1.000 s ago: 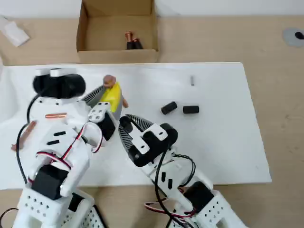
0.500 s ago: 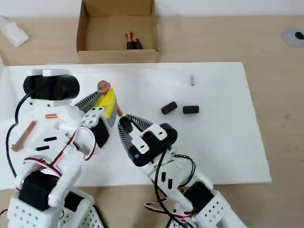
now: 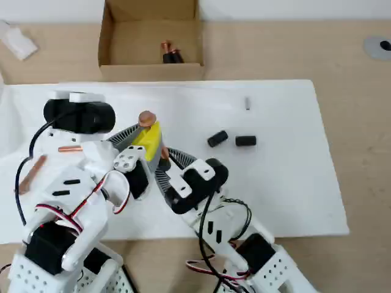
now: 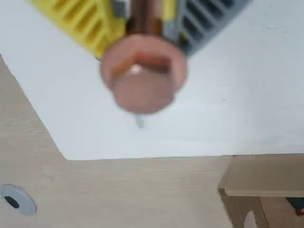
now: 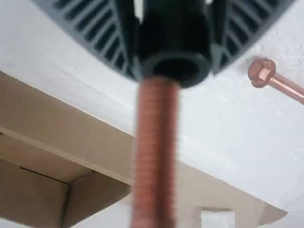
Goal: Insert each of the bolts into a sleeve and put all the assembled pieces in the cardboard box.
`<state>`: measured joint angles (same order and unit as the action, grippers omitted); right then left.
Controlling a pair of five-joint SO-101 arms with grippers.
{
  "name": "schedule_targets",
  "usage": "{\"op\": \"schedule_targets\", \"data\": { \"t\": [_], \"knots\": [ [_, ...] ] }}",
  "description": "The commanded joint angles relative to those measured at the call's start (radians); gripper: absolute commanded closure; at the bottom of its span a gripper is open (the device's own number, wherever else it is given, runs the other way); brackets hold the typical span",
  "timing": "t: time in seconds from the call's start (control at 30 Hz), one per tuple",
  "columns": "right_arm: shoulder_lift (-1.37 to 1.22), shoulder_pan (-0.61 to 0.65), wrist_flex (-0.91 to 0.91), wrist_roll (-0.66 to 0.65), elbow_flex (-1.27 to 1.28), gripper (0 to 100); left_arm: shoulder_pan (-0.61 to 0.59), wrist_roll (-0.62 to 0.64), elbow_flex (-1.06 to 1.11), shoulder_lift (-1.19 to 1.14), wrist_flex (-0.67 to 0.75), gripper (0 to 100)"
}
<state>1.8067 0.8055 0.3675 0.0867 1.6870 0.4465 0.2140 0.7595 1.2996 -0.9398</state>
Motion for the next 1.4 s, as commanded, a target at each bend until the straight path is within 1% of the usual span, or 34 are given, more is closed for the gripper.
{"op": "schedule_targets", "data": {
  "t": [0.0,0.27,0.4,0.53,1.37],
  "knots": [
    [0.174,-0.016,-0.003,0.009,-0.002,98.9,-0.029,-0.002,-0.064,0.013,-0.002,100],
    [0.174,-0.016,-0.003,0.011,-0.002,98.9,-0.031,-0.002,-0.058,0.010,-0.003,100],
    [0.174,-0.016,-0.003,0.011,-0.002,98.9,-0.034,-0.006,-0.058,0.007,-0.032,100],
    [0.174,-0.016,-0.003,0.011,-0.002,98.9,-0.034,-0.075,-0.025,0.012,-0.029,100],
    [0.174,-0.016,-0.003,0.011,-0.004,98.9,-0.035,-0.080,0.023,0.013,-0.023,99]
  ]
}}
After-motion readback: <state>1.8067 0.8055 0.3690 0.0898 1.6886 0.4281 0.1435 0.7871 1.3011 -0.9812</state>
